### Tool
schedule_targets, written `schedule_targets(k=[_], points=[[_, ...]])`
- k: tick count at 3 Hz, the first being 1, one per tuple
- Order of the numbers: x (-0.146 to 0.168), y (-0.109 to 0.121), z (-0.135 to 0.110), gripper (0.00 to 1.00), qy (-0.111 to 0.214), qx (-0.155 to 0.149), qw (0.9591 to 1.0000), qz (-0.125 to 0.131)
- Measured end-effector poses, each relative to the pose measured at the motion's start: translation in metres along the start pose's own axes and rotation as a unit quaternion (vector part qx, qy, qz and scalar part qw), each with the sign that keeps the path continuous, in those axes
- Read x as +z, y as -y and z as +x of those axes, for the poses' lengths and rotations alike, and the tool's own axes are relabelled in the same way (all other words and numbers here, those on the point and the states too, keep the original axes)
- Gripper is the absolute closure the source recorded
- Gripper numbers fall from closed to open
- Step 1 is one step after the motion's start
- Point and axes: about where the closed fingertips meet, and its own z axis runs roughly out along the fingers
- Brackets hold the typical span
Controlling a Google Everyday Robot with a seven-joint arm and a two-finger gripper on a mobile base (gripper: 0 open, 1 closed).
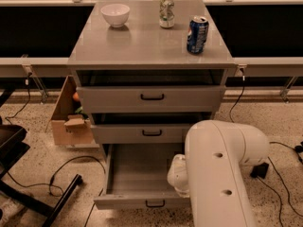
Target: Open bottom drawer
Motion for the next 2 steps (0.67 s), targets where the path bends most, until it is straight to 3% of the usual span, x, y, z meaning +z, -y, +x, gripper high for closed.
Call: schedule_targets(k=[2], points=[[0.0, 0.0, 0.0, 0.5, 0.0, 0.0, 1.0, 0.0]])
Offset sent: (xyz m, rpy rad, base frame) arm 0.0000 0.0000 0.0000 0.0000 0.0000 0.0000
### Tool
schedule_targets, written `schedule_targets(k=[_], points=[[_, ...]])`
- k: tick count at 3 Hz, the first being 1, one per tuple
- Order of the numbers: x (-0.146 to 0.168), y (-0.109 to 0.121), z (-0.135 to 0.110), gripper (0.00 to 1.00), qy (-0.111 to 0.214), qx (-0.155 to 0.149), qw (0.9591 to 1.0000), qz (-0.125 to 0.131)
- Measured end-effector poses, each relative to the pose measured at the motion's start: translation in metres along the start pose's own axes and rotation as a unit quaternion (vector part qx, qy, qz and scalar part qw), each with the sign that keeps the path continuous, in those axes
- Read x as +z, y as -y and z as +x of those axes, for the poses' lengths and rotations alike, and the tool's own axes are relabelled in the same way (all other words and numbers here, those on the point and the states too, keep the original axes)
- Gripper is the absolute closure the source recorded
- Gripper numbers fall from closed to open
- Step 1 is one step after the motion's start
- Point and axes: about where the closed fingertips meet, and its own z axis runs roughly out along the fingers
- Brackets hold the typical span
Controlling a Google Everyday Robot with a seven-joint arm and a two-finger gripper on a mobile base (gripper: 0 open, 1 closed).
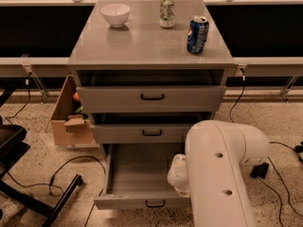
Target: Open bottom drawer
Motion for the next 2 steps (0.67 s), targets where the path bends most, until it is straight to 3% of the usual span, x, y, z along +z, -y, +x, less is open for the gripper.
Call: schedule_targets(k=[1, 2], points=[[0.0, 0.0, 0.0, 0.19, 0.0, 0.0, 1.0, 0.0], [0.0001, -0.0001, 0.0, 0.0, 0.0, 0.0, 1.0, 0.0]])
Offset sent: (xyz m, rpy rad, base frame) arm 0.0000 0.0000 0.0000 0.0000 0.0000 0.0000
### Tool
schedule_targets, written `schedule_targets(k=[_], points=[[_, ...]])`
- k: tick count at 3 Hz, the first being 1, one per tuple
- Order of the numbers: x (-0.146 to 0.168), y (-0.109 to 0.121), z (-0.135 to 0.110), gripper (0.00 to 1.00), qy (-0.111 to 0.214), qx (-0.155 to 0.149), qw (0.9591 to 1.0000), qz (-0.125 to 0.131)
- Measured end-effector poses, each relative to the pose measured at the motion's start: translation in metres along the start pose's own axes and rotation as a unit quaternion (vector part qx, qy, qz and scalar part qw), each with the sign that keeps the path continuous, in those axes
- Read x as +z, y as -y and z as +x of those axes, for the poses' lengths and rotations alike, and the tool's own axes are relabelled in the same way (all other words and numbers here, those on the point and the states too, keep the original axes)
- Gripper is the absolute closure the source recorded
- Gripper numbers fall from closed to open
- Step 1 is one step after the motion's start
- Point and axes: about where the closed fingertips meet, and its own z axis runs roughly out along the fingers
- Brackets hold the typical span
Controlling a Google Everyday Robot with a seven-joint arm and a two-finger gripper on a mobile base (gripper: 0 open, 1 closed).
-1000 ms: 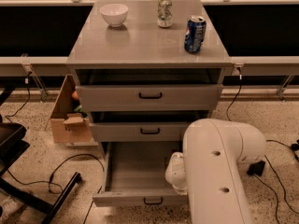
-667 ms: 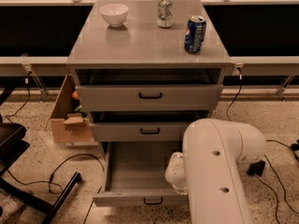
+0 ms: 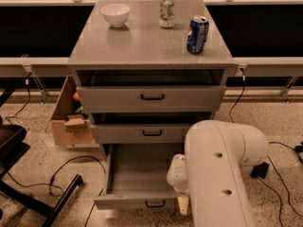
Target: Open bottom drawer
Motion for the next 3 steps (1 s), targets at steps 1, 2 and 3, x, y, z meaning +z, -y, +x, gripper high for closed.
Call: schedule_targets(k=[1, 2, 3], points=[[0.0, 0.0, 0.0, 0.0, 0.0, 0.0, 1.0, 0.0], [-0.038, 0.017, 0.015, 0.0, 0.004, -0.009, 0.9999, 0.009], [-0.131, 0.036, 0.059, 0.0, 0.022, -0.02, 0.9993, 0.021]])
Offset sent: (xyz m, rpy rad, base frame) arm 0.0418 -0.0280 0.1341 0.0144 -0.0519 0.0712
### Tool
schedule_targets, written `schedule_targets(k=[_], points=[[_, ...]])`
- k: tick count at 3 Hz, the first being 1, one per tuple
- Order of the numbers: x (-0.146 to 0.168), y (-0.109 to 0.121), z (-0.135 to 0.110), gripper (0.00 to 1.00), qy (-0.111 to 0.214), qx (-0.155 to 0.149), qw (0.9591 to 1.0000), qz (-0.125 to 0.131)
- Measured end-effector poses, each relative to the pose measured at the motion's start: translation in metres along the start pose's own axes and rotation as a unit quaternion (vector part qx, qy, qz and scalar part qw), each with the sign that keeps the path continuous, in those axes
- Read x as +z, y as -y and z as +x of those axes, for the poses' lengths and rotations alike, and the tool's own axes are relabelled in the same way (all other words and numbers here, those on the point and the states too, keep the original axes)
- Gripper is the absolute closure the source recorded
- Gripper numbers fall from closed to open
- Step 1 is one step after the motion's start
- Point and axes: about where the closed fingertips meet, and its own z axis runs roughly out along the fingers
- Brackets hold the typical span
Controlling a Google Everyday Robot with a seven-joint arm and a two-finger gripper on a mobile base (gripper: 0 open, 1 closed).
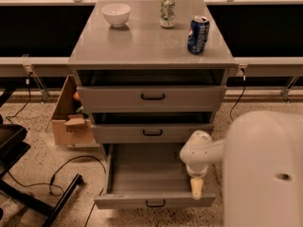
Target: Open bottom drawer
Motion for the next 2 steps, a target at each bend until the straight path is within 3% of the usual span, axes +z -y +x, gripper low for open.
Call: schedule_targets(k=[1, 2], points=[[-0.089, 0.023, 0.041, 0.0, 0.03, -0.002, 0.9991, 0.029], [-0.137, 0.022, 0.091, 0.0, 0.058, 0.027, 0.9969, 0.046]])
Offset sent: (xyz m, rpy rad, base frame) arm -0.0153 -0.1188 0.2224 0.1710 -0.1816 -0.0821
